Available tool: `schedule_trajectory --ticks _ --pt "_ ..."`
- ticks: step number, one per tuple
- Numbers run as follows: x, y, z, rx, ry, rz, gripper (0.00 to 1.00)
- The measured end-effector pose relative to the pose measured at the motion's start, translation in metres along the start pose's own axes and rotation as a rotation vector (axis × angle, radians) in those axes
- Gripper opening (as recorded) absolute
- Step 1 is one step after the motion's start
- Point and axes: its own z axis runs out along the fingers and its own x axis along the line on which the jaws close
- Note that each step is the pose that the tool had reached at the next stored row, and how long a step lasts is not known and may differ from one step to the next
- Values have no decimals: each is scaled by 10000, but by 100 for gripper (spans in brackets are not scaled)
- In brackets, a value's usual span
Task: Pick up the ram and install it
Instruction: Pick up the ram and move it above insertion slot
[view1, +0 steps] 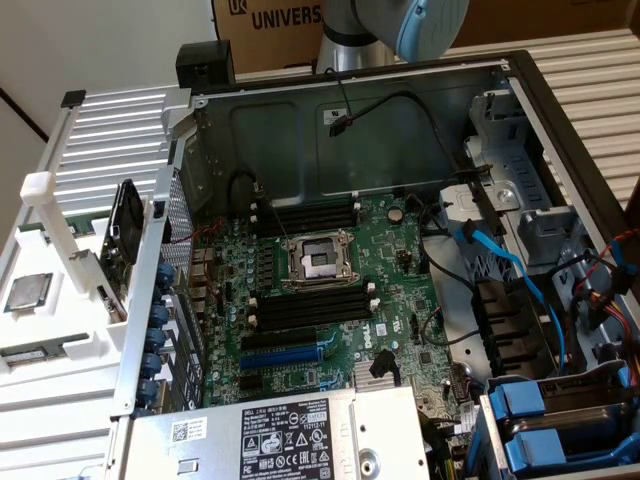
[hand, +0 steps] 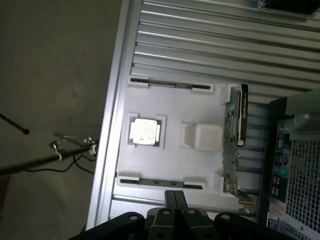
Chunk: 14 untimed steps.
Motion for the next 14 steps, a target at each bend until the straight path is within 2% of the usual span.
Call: schedule_trajectory --ticks 2,5,6,9,10,12,13,14 --pt "0 0 0 -9 22 -363 11" --pt "0 0 0 -15 91 -1455 11" --pt "0 0 1 -11 126 -1960 11" --pt "0 -1 2 7 182 -2471 11" --pt "0 -1 2 4 208 -2840 11" --pt "1 0 2 -13 236 -3376 11" --pt "0 0 2 -34 264 -3915 11" --pt "0 0 2 -42 274 -4106 11"
